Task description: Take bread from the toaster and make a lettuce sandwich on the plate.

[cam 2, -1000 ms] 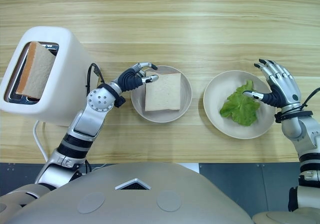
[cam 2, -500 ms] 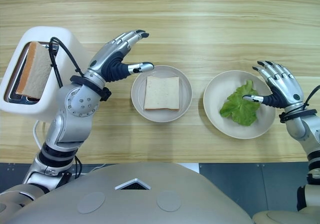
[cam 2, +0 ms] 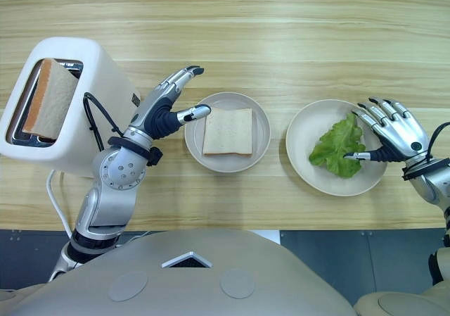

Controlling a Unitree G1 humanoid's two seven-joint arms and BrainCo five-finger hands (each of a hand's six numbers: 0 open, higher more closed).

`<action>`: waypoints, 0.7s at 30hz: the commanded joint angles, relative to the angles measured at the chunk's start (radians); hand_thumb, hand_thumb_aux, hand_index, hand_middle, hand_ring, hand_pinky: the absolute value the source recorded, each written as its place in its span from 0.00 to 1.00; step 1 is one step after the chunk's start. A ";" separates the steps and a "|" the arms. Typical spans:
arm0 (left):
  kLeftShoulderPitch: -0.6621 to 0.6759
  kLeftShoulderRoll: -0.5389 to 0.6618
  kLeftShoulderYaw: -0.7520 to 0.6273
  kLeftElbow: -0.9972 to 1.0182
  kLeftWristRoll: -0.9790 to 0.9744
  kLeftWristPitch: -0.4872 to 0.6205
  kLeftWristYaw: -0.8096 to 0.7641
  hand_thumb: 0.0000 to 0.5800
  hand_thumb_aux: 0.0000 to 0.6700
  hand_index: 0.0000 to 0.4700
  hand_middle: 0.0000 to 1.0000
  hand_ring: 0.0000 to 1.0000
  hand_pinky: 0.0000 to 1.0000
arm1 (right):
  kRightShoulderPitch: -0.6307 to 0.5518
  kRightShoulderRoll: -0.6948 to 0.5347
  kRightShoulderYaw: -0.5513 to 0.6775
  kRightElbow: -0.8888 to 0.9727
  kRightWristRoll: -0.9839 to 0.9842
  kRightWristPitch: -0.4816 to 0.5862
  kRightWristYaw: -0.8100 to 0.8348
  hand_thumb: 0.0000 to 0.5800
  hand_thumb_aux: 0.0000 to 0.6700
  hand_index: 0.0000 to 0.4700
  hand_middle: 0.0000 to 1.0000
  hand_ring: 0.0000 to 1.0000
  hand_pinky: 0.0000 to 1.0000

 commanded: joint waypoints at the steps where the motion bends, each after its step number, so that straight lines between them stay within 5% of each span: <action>1: 0.006 -0.014 -0.013 0.026 0.009 -0.011 0.004 0.00 0.00 0.00 0.00 0.00 0.00 | -0.027 0.007 0.052 0.031 -0.009 0.009 -0.022 0.00 0.00 0.00 0.06 0.06 0.06; 4: 0.008 -0.018 -0.015 0.031 0.012 -0.015 0.003 0.00 0.00 0.00 0.00 0.00 0.00 | -0.038 0.013 0.079 0.039 -0.010 0.014 -0.033 0.00 0.00 0.00 0.07 0.07 0.07; 5: 0.009 -0.019 -0.014 0.032 0.012 -0.015 0.003 0.00 0.00 0.00 0.00 0.00 0.00 | -0.042 0.015 0.086 0.042 -0.010 0.015 -0.036 0.19 0.10 0.10 0.07 0.07 0.07; 6: 0.010 -0.021 -0.013 0.032 0.012 -0.017 0.003 0.00 0.00 0.00 0.00 0.00 0.00 | -0.046 0.016 0.095 0.046 -0.008 0.015 -0.037 0.60 0.37 0.37 0.07 0.07 0.07; 7: 0.009 -0.021 -0.013 0.035 0.011 -0.019 0.003 0.00 0.00 0.00 0.00 0.00 0.00 | -0.047 0.016 0.102 0.049 -0.007 0.015 -0.039 0.76 0.51 0.51 0.08 0.08 0.08; 9: 0.008 -0.023 -0.012 0.041 0.010 -0.022 0.003 0.00 0.00 0.00 0.00 0.00 0.00 | -0.050 0.016 0.114 0.056 -0.005 0.018 -0.045 0.82 0.57 0.57 0.09 0.09 0.09; 15: 0.004 -0.032 -0.009 0.053 0.007 -0.029 0.003 0.00 0.00 0.00 0.00 0.00 0.00 | -0.056 0.014 0.146 0.055 0.001 0.023 -0.067 1.00 1.00 1.00 0.12 0.12 0.12; 21: 0.009 -0.037 -0.006 0.068 -0.003 -0.037 0.004 0.00 0.00 0.00 0.00 0.00 0.00 | -0.044 0.011 0.159 0.018 0.015 0.006 -0.086 1.00 1.00 1.00 0.12 0.12 0.12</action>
